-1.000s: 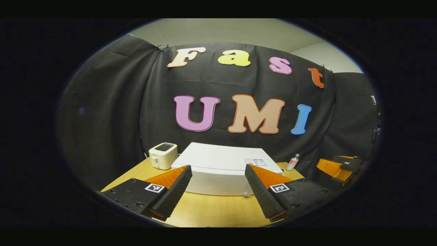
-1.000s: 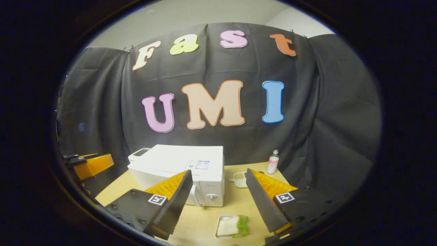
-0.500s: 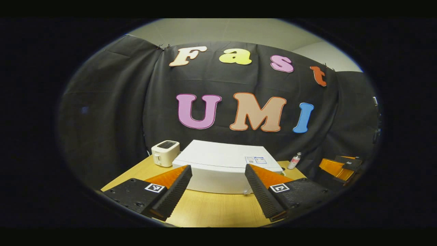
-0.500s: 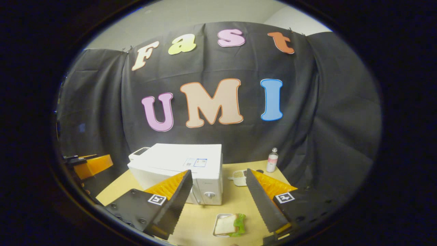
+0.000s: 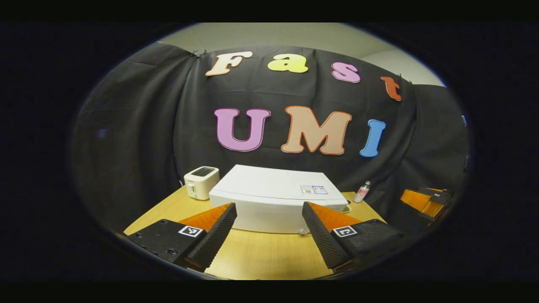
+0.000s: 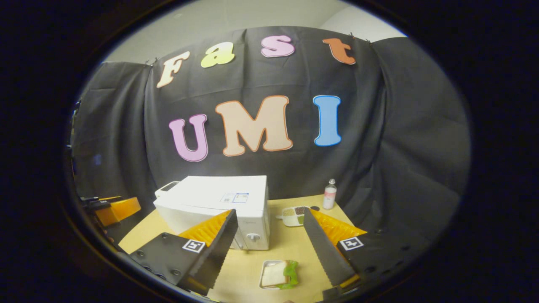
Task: Open the microwave oven with the left hand, put the food in, and close the microwave oven.
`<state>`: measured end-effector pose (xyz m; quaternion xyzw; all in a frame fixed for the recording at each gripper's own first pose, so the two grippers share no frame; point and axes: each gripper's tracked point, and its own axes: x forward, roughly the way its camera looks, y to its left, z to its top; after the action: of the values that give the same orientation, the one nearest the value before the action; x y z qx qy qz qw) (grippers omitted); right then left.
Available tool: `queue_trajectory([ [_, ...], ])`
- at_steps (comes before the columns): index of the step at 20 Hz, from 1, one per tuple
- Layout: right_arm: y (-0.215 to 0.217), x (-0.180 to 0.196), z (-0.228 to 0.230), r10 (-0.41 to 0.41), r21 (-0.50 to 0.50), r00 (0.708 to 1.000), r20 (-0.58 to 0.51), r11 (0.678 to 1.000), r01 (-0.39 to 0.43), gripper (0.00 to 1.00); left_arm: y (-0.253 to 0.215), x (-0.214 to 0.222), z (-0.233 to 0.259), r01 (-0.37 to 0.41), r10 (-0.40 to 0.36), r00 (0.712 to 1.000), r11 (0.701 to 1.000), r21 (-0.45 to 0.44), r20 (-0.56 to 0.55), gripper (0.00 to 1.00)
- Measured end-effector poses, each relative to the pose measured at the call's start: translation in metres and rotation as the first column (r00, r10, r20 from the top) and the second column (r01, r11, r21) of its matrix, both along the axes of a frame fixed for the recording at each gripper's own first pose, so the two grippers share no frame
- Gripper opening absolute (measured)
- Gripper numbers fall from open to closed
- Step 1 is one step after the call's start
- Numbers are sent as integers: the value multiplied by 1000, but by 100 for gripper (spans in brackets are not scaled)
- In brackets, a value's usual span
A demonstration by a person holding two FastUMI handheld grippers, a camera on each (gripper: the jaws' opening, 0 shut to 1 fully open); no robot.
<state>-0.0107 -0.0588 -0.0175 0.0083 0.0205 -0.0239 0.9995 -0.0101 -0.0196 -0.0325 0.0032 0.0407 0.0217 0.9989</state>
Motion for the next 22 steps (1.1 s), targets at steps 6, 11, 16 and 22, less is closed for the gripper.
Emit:
queue_trajectory([
  [6, -18, -8, -11, -54, -3, 998, -25, 999, 54, 94, -20, 17, -50, 69, -65, 992, 997, 34, -107, 94],
  [11, -33, -21, -18, -113, 8, 993, -36, 993, 114, 94, -47, 41, -105, 156, -145, 963, 987, 28, -227, 96],
  [16, -44, -37, -25, -172, 18, 984, -37, 985, 173, 94, -70, 68, -161, 237, -212, 912, 971, 28, -350, 97],
  [22, -64, -55, -36, -257, 40, 964, -66, 965, 259, 94, -90, 110, -219, 273, -246, 853, 962, -8, -460, 97],
])
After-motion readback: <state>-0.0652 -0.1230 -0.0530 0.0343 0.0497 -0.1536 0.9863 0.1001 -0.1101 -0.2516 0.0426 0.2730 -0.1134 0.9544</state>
